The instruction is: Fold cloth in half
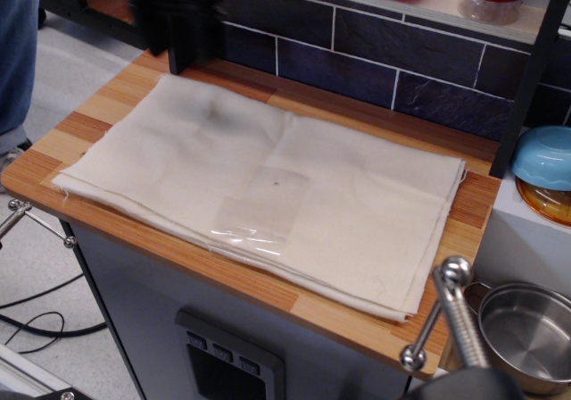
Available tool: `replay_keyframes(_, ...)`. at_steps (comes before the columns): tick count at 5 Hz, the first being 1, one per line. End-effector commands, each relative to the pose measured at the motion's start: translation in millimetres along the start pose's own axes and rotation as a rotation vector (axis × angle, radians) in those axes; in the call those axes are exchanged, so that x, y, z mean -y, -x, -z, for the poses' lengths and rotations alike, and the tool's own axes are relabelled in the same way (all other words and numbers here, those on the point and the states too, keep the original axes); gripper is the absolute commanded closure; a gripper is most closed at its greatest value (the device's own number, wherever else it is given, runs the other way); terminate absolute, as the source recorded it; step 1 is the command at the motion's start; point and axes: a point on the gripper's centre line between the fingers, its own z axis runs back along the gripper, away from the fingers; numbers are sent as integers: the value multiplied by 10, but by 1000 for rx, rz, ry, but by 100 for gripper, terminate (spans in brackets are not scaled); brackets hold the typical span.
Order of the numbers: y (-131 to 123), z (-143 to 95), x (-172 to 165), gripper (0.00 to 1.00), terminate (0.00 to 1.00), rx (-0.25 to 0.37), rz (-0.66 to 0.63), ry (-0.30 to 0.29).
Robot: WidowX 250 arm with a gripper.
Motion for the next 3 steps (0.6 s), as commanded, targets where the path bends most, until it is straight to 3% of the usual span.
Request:
replay_keyframes(1,242,-123,-309,0,0,132,44,-88)
replay_keyframes(3,343,249,-554,0,0,142,82,-130)
